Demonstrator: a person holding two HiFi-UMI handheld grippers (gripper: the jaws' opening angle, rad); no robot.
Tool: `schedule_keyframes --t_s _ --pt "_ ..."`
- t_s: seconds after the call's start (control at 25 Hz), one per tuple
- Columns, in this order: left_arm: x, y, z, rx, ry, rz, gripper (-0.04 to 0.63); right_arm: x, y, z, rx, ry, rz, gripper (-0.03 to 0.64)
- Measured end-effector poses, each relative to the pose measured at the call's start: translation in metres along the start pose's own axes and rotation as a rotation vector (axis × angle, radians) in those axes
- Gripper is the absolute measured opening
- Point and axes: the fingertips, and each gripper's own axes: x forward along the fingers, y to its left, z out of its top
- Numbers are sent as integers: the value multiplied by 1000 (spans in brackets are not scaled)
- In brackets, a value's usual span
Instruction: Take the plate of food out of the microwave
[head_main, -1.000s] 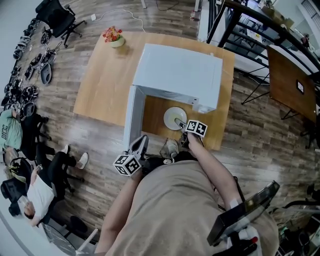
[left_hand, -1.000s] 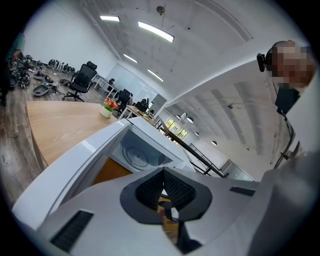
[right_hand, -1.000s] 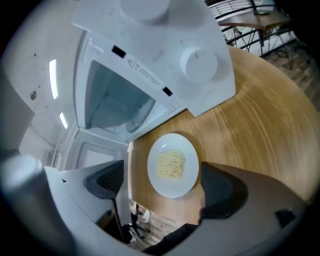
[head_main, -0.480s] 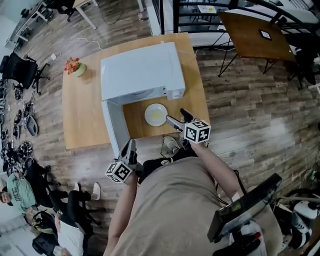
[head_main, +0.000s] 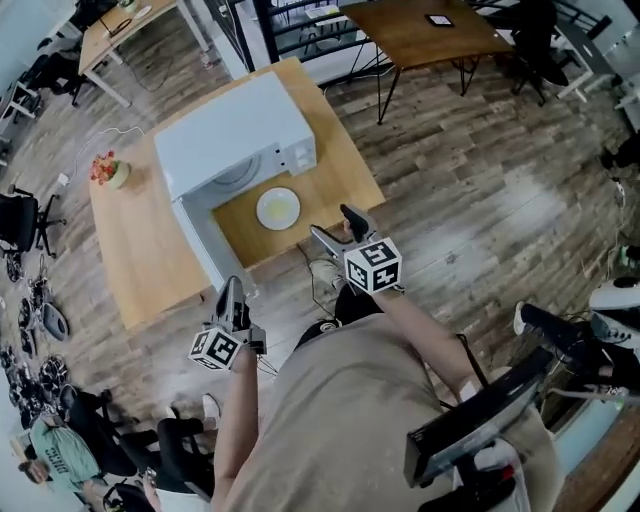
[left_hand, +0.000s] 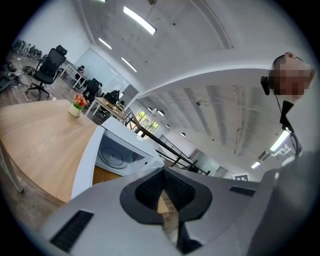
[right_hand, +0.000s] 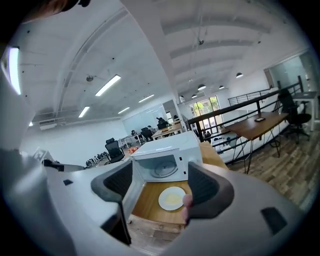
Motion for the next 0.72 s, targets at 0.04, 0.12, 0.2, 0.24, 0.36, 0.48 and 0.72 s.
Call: schedule_keyframes --t_s 0.04,0.12,0.2,0.24,0.36,0.48,0.72 --pt "-5 -1 0 7 -2 -11 6 -13 3 -1 -22 -4 -22 357" --pt "-20 0 -2 7 -4 -18 5 -36 15 -7 -40 -2 -51 327" --pt "-39 5 -8 1 -7 -18 6 -56 31 -17 -36 1 -54 325" --pt "-46 7 -13 -3 -8 -17 6 -65 37 -20 -38 2 -56 325" --pt "-64 9 -34 -23 -1 -11 5 -94 42 -32 -50 12 -71 325" --pt "-82 5 -56 -43 12 -10 5 -121 39 -49 -33 26 -95 325" --pt "-99 5 -81 -62 39 -11 6 -140 40 -74 18 51 -112 325"
